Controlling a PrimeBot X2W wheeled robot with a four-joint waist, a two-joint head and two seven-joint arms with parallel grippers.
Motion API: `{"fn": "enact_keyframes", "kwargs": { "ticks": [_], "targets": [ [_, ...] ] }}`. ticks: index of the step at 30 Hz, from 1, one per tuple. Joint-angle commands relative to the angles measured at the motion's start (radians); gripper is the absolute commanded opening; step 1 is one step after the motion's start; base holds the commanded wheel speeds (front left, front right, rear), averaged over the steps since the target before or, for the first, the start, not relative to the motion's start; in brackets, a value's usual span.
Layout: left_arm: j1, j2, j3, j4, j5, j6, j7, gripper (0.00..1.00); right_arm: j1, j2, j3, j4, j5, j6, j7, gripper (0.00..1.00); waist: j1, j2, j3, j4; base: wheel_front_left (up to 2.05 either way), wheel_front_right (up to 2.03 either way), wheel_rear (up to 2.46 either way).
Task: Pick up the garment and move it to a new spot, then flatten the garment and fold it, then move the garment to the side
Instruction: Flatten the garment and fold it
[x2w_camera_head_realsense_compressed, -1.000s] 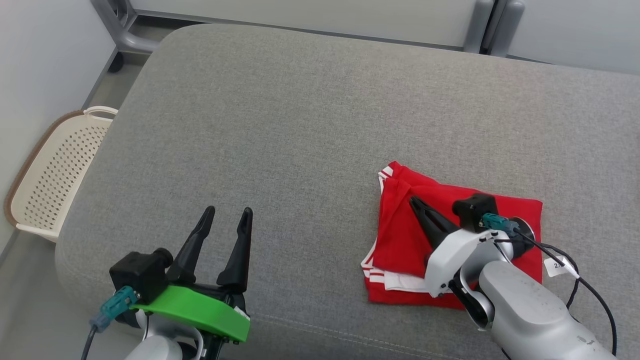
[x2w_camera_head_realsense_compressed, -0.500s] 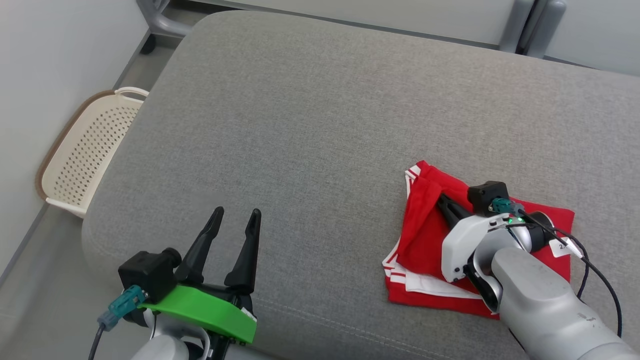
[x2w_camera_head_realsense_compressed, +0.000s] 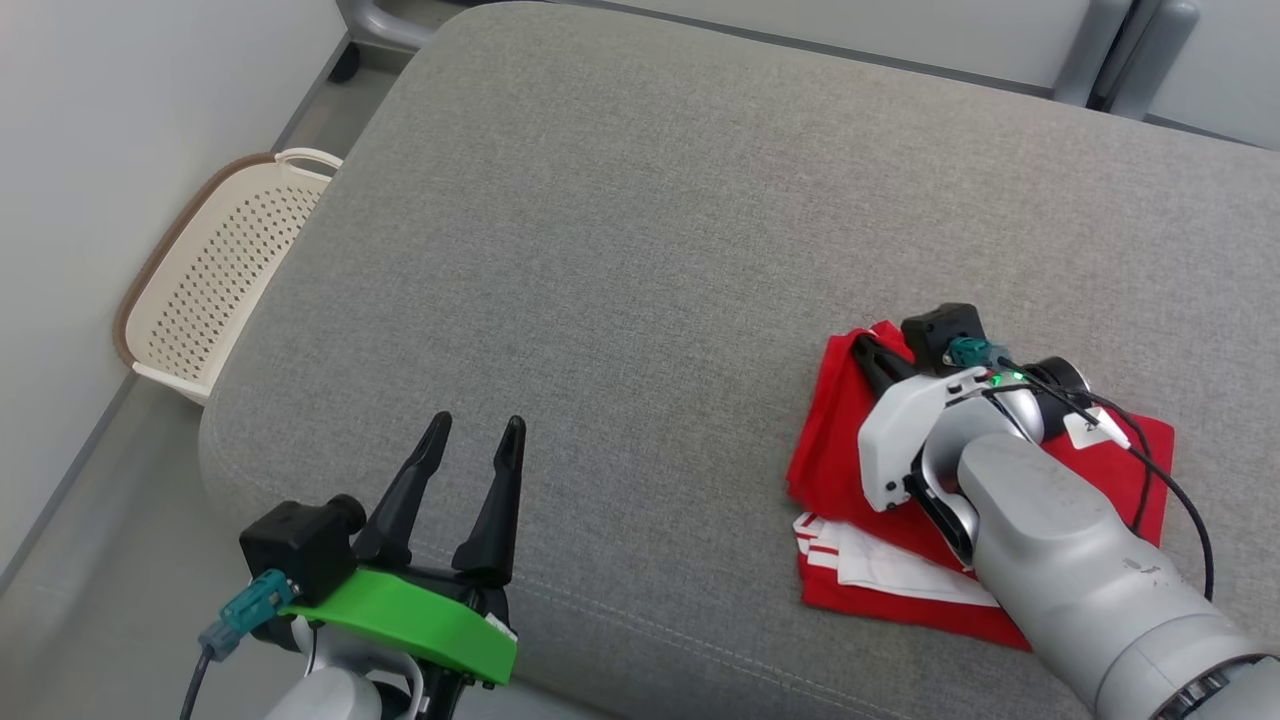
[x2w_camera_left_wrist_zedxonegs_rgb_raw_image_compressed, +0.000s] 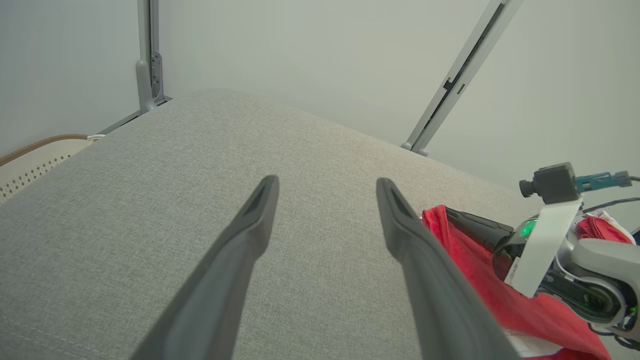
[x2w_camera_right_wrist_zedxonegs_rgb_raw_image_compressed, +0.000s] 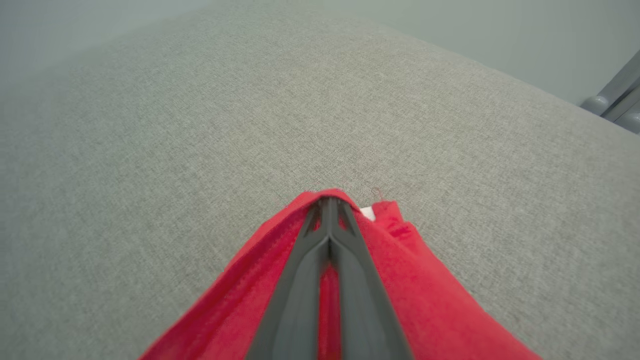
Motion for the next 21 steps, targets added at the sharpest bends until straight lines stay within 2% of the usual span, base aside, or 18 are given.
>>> {"fn": "enact_keyframes", "kwargs": {
  "ticks": [1,6,12,14,15,17,18,19,20,21],
  "targets": [
    [-0.013,-0.004,0.000,0.004,-0.004,-0.004,-0.005,1.00,-0.012,0.005,0.008,0.006,-0.008,0.000,-0.003,0.00,0.0000,0.0000,0.002,0.001,0.00,0.00,0.00],
    [-0.016,-0.005,0.002,0.009,-0.007,-0.007,-0.006,1.00,-0.022,0.031,0.056,0.021,-0.004,0.000,-0.003,0.00,0.0000,0.0000,0.006,0.002,0.00,0.00,0.00],
    [-0.005,0.004,0.010,0.009,-0.007,0.003,-0.011,1.00,-0.029,0.026,0.095,0.010,0.017,0.000,-0.004,0.00,0.0000,0.0000,-0.002,-0.021,0.00,0.00,0.00],
    [0.000,0.006,0.011,0.006,-0.006,0.006,-0.011,1.00,-0.028,0.020,0.106,-0.004,0.030,0.000,-0.004,0.28,0.0000,0.0000,-0.006,-0.034,0.00,0.00,0.00],
    [0.002,0.007,0.012,0.005,-0.007,0.006,-0.011,1.00,-0.027,0.016,0.112,-0.013,0.037,0.000,-0.004,0.39,0.0000,0.0000,-0.009,-0.041,0.00,0.00,0.00],
    [0.005,0.011,0.013,0.003,-0.007,0.008,-0.010,1.00,-0.022,0.005,0.122,-0.036,0.055,0.000,-0.004,0.48,0.0000,0.0000,-0.016,-0.057,0.00,0.00,0.00],
    [0.007,0.013,0.013,0.002,-0.007,0.010,-0.009,1.00,-0.015,-0.001,0.130,-0.047,0.063,0.000,-0.004,0.57,0.0000,0.0000,-0.020,-0.065,0.00,0.00,0.00],
    [0.010,0.015,0.014,0.001,-0.007,0.012,-0.008,1.00,-0.009,-0.009,0.138,-0.060,0.073,0.000,-0.004,0.95,0.0000,0.0000,-0.023,-0.073,0.00,0.00,0.00],
    [0.010,0.017,0.014,0.000,-0.007,0.013,-0.006,1.00,-0.005,-0.018,0.142,-0.072,0.087,0.000,-0.004,1.00,0.0000,0.0000,-0.027,-0.081,0.00,0.00,0.00],
    [0.011,0.019,0.014,-0.002,-0.007,0.015,-0.005,1.00,-0.002,-0.028,0.142,-0.084,0.103,0.000,-0.004,1.00,0.0000,0.0000,-0.031,-0.089,0.00,0.00,0.00]
  ]
}}
